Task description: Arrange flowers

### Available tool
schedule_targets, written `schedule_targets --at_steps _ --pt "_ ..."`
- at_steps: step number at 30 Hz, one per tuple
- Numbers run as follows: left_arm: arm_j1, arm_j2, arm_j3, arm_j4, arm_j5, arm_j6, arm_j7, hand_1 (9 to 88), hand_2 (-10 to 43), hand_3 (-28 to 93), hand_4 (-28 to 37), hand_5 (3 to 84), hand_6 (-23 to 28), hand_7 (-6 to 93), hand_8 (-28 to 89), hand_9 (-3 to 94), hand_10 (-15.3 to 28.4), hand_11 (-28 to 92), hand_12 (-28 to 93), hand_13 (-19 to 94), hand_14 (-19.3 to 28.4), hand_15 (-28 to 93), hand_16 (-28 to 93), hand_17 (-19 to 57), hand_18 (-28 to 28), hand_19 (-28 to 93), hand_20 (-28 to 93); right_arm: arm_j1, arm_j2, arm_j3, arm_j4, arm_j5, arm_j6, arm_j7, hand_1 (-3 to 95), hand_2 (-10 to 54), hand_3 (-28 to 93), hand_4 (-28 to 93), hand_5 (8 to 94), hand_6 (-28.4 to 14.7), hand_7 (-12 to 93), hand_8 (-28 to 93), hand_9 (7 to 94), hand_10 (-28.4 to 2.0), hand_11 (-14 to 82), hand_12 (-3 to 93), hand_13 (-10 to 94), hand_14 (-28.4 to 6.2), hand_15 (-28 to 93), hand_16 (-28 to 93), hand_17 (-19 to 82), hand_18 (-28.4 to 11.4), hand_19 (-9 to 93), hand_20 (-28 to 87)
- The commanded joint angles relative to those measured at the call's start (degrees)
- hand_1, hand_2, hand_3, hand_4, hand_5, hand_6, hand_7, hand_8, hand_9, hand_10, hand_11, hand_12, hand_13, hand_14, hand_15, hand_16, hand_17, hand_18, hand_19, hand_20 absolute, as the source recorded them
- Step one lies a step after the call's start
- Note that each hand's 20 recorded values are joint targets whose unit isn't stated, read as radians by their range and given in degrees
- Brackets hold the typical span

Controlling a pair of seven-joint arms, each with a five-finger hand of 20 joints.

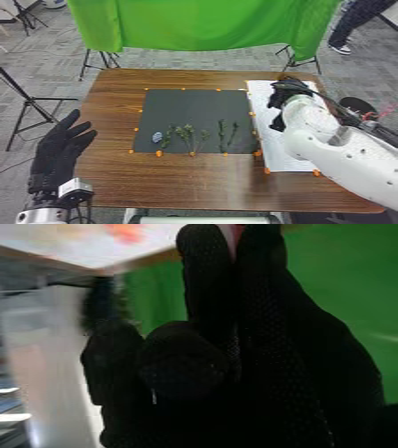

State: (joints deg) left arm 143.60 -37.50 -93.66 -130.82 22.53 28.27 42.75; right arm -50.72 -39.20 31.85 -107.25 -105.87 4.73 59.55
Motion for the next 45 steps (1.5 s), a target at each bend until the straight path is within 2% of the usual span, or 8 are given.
schedule_targets --at_steps 1,3,7,10,11,28,29,45 --pt "2.20 -3.03 -1.63 -0.36 0.44 0.99 -1.27 28.6 7.6 64 -23.5 37.0 8.8 11.2 -8 32.9 18.4 32 12 21 24.0 63 -12 -10.0 19.4 44 15 9.01 -14.37 -6.37 0.59 2.48 -2.38 -4.99 60.1 -9.4 70 -28 78.2 0.6 25 5 91.8 -8.4 13.4 28.9 89 -1.5 74 17 61 -18.8 93 42" --pt "3.08 -3.14 -1.78 -0.39 -0.52 1.57 -0.37 28.5 7.5 64 -23.4 37.0 8.8 11.2 -8 32.8 18.5 32 12 21 23.9 63 -12 -10.1 19.4 44 15 10.93 -17.51 -9.13 2.11 3.13 -2.40 -6.06 60.0 -9.4 70 -28 78.2 0.6 25 5 91.8 -8.5 13.6 29.0 89 -1.5 74 17 61 -18.8 93 42" --pt "3.31 -4.29 -1.80 -0.20 1.12 2.74 -1.44 28.2 7.3 64 -23.5 37.0 8.8 11.2 -8 32.9 18.5 32 12 21 24.3 63 -12 -10.2 19.6 44 16 12.79 -23.16 -12.25 5.93 3.48 -3.75 -7.21 59.6 -9.4 70 -27 78.1 0.8 25 5 92.0 -8.7 14.5 29.1 89 -1.7 74 17 61 -18.8 93 42" --pt "2.78 -4.57 -1.54 0.03 0.94 2.18 -1.52 28.1 7.3 64 -23.6 37.1 8.9 11.1 -8 33.0 18.5 32 12 22 24.5 63 -12 -10.2 19.6 44 16 13.11 -26.85 -13.10 8.71 5.01 -4.98 -7.81 59.4 -9.5 70 -27 78.2 0.8 25 5 92.0 -8.9 16.6 29.1 88 -1.6 74 17 61 -18.8 93 42" --pt "2.01 -5.04 -1.47 0.23 1.91 2.09 -2.77 28.1 7.3 64 -23.6 37.1 8.9 11.1 -8 33.0 18.4 32 12 22 24.5 63 -12 -10.2 19.6 44 16 13.16 -27.80 -13.45 9.41 5.72 -4.78 -7.52 59.4 -9.5 70 -27 78.2 0.8 25 5 91.9 -9.0 17.8 29.3 88 -1.7 74 17 61 -18.8 93 43" --pt "-7.99 -5.02 2.33 3.17 5.36 -2.89 -7.75 28.5 7.5 63 -23.4 37.4 9.3 11.0 -8 33.7 18.9 32 12 22 25.2 63 -12 -10.3 19.7 44 16 12.38 -36.80 -14.19 20.02 7.49 -3.47 -3.96 58.4 -9.2 69 -27 77.6 1.5 25 4 91.5 -9.3 23.9 27.1 88 -1.8 75 17 60 -18.7 93 43" --pt "-8.28 -4.07 2.70 3.08 4.74 -2.46 -7.09 28.5 7.6 63 -23.4 37.4 9.3 11.0 -8 33.8 19.0 31 12 22 25.2 63 -12 -10.3 19.7 44 16 12.61 -36.86 -14.32 20.24 7.50 -3.21 -3.81 58.4 -9.1 69 -27 77.4 1.6 25 4 91.4 -9.3 24.1 26.9 88 -1.8 75 17 60 -18.7 93 43" --pt "-10.41 -5.80 2.86 3.71 6.56 -4.51 -8.83 28.9 7.7 63 -23.2 37.4 9.5 10.8 -8 34.1 19.3 31 13 23 25.4 63 -12 -10.6 20.0 45 16 12.89 -37.99 -13.90 22.65 9.47 -2.77 -2.83 53.2 -8.2 66 -27 72.0 -0.2 25 1 88.2 -10.4 30.0 20.4 85 -2.7 75 17 58 -18.4 93 42"
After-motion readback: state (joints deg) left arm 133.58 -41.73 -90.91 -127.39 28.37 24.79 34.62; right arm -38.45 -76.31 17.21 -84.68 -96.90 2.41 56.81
